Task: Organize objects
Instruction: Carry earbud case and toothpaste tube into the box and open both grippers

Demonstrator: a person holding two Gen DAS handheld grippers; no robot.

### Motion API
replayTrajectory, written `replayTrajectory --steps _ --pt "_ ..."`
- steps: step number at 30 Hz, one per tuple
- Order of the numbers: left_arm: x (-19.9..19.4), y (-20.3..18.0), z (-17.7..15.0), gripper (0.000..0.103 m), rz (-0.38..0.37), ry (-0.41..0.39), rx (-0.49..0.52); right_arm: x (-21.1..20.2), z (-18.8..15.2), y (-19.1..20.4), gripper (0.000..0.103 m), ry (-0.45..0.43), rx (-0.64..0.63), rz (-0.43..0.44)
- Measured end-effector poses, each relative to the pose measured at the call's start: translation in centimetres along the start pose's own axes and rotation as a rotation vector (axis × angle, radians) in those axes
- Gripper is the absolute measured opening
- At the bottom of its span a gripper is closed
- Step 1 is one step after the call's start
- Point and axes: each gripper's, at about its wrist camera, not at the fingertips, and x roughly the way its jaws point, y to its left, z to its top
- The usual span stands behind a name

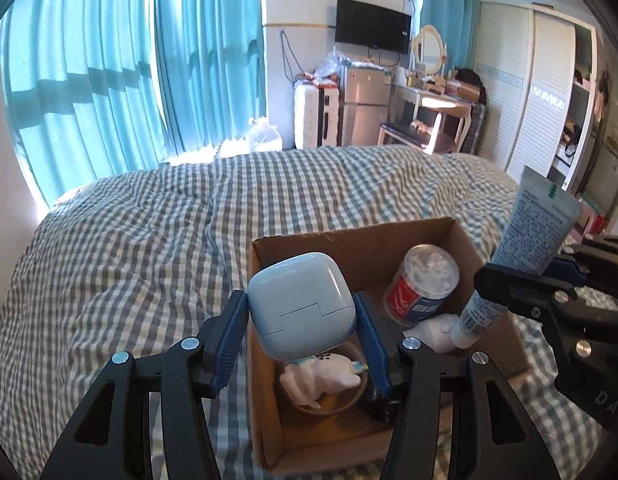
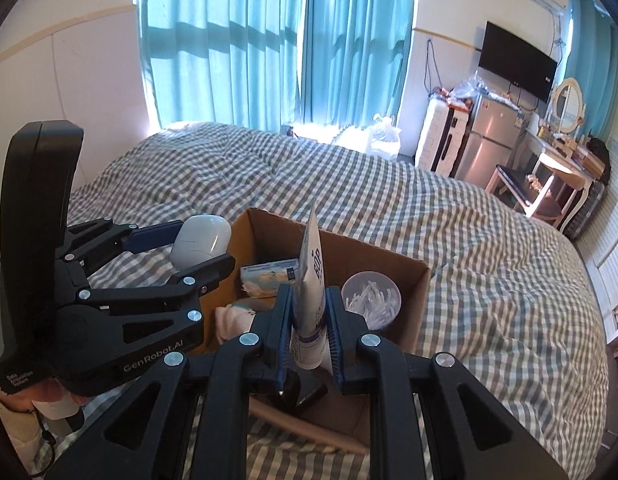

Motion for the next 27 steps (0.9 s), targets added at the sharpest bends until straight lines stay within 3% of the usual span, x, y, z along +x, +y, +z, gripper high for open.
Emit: replayTrajectory --steps 13,23,24,27 --pt "4.3 -1.1 -1.5 0.055 0.027 0.048 0.072 8.6 -0.5 -2.7 0.016 0.129 0.059 0.073" --pt "6.0 -1.4 -0.5 0.057 -0.002 0.071 0.089 9.6 0.1 -3.8 0.016 0.122 0.097 0.072" --pt "6.1 -1.4 -0.5 0.057 -0.003 0.076 0.087 9.4 0.3 -3.8 0.021 0.118 0.093 0.061" --pt "5.9 -1.4 -0.1 0.066 -0.002 0.069 0.081 8.4 0.7 -3.9 0.052 0.090 0.094 0.025"
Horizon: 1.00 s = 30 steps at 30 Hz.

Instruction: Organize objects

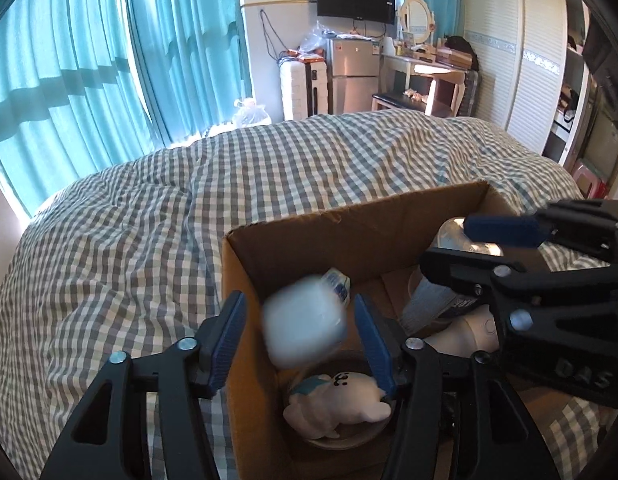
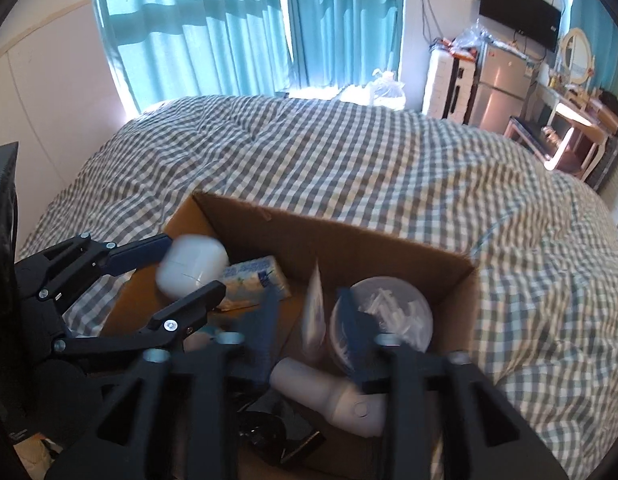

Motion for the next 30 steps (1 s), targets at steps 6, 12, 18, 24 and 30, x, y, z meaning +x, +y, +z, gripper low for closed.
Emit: replayTrajectory --steps 6,12,18,24,30 --pt "-2.8 -0.5 1.4 0.085 0.010 -0.057 0.006 -4.1 1.3 -0.5 0.067 -0.081 0.032 -0.046" --pt "-8.5 -0.8 2.1 0.095 0.035 -0.144 -0.001 -11.0 1.2 -0.5 0.081 -0.207 0.051 -0.090" --pt "-15.1 -1.1 2.7 0.099 0.054 -0.250 -0.014 -18.8 -0.4 0.6 0.091 -0.339 0.056 -0.115" --pt "-22.2 -1.6 1.5 0.103 0.093 -0.388 -0.030 -24.8 -3.3 2.0 0.097 -0.449 0.067 -0.092" --pt "-26.0 -1.7 -1.9 0.103 0.119 -0.451 -0.058 -28.1 -8.7 1.7 0.101 -0.570 0.099 -0.157"
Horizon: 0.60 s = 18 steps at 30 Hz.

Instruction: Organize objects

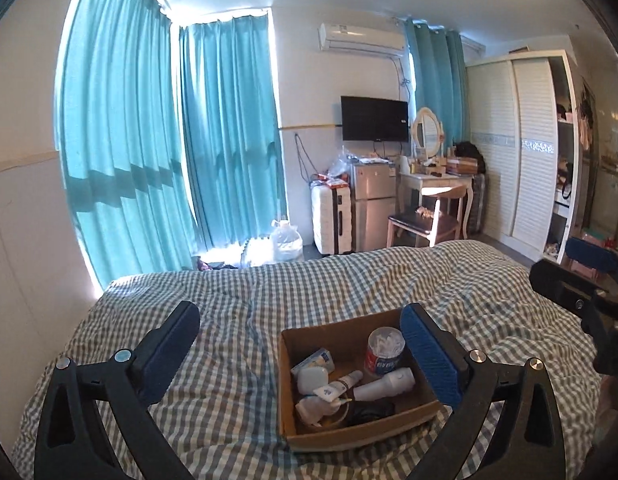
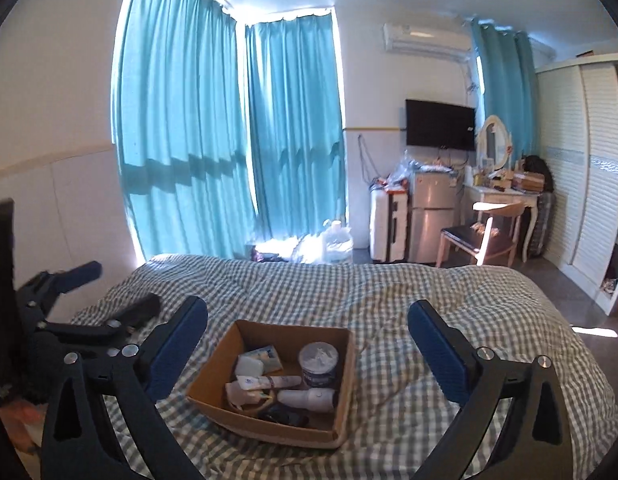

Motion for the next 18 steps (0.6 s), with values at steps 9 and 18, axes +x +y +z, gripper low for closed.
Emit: replayTrajectory --steps 9,18 --pt "-2.2 0.3 -6.3 0.103 0.070 -0.018 -0.031 -2.2 -7.7 -2.0 0.101 -0.040 -0.025 -0.126" --pt "-2.4 0.4 -8.8 0.103 0.111 0.020 -0.028 -1.6 -9.5 -1.8 0.101 -0.003 -0.008 -0.102"
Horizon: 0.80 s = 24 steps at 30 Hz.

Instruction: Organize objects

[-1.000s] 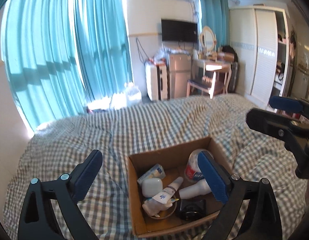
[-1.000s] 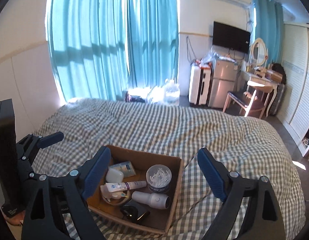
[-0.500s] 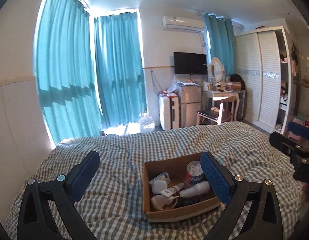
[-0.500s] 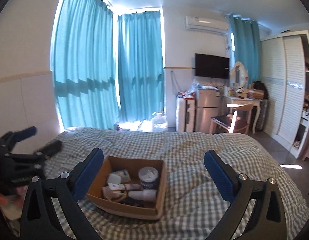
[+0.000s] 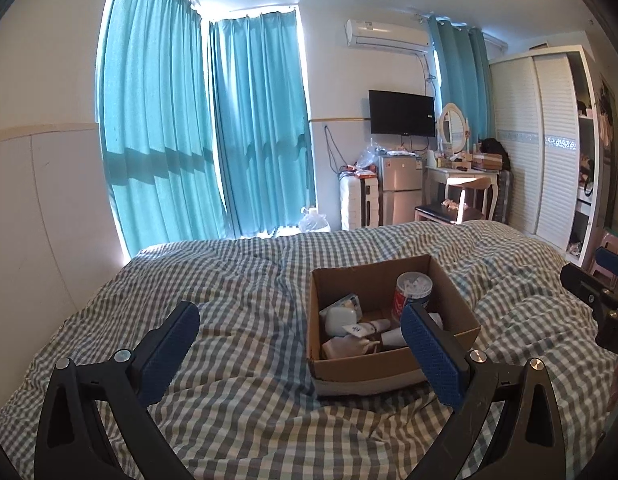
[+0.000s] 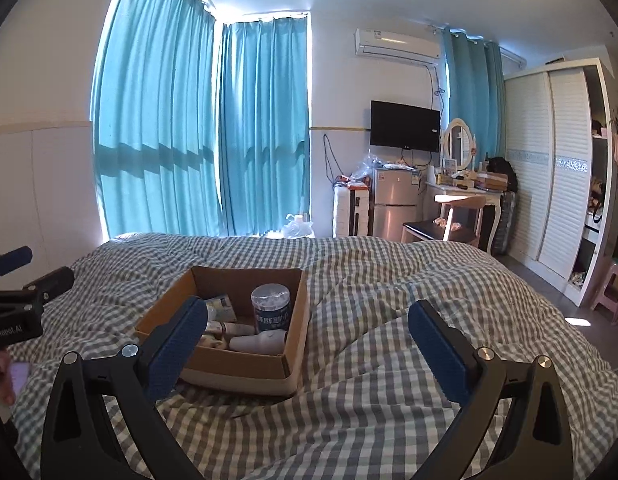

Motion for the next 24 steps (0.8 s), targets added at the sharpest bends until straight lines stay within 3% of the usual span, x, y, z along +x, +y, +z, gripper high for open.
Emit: replayTrajectory --steps 24 --pt "0.31 0.05 -0.91 0.103 -0.004 0.057 -0.015 0.14 -0.52 1.08 0.101 0.017 -0.023 0.015"
